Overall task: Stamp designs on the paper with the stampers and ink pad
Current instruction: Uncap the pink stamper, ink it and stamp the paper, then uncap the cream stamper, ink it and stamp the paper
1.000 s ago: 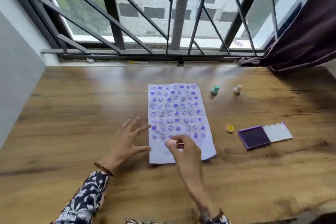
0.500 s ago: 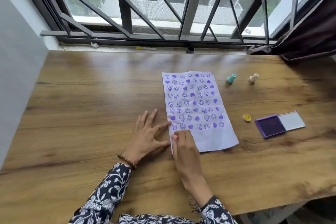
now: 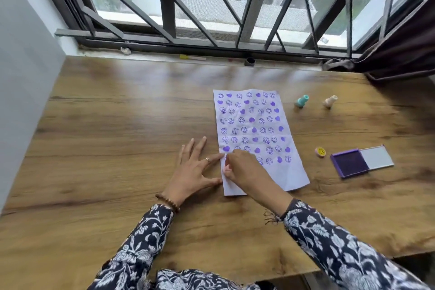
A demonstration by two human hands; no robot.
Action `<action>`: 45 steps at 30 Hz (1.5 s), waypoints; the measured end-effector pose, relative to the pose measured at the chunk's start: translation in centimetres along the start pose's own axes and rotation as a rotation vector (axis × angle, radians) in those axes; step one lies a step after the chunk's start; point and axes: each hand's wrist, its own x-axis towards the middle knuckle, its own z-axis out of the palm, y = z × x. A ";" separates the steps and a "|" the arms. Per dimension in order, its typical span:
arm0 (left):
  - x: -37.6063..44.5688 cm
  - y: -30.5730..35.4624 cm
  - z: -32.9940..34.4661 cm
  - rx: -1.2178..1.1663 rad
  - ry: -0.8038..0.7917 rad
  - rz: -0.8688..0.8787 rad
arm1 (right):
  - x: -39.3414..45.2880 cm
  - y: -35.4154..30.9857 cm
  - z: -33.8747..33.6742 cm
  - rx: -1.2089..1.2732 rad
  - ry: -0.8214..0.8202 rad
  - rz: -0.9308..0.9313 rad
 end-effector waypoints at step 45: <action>14.6 27.8 5.7 -1.521 -0.222 -0.223 | -7.9 30.2 -10.1 1.039 0.466 0.032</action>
